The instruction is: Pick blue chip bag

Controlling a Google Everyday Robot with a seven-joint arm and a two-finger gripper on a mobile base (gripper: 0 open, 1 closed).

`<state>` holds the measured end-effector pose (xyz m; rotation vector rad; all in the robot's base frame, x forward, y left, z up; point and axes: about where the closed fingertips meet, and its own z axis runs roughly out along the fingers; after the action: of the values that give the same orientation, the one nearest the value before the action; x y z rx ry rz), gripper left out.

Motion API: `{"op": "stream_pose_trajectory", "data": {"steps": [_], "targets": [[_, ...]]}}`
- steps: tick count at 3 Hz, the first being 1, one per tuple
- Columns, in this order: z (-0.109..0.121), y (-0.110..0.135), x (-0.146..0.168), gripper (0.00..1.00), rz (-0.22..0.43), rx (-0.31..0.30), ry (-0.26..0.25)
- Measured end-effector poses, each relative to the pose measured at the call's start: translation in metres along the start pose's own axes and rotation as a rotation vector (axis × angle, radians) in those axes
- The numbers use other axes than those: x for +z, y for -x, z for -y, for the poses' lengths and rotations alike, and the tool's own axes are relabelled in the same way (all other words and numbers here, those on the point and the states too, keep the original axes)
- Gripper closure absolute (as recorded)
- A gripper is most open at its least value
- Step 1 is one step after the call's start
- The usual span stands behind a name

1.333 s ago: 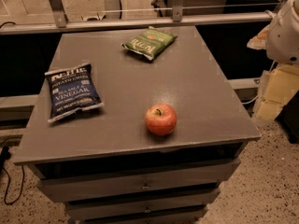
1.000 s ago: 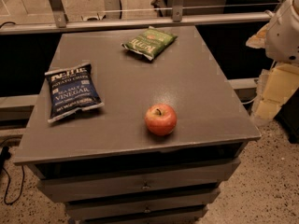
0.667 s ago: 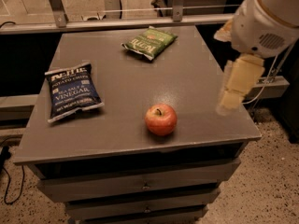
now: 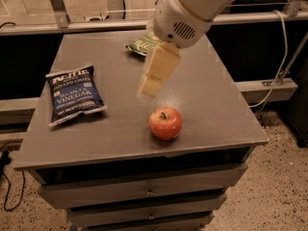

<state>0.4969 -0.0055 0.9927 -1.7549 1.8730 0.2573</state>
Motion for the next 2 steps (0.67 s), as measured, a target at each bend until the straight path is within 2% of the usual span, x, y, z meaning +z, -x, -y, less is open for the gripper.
{"op": "stream_pose_trajectory", "data": {"steps": [1,2], "targets": [[0.002,0.041,0.044,0.0,0.105,0.042,0.039],[0.003,0.069,0.097,0.0,0.16,0.111,0.066]]}}
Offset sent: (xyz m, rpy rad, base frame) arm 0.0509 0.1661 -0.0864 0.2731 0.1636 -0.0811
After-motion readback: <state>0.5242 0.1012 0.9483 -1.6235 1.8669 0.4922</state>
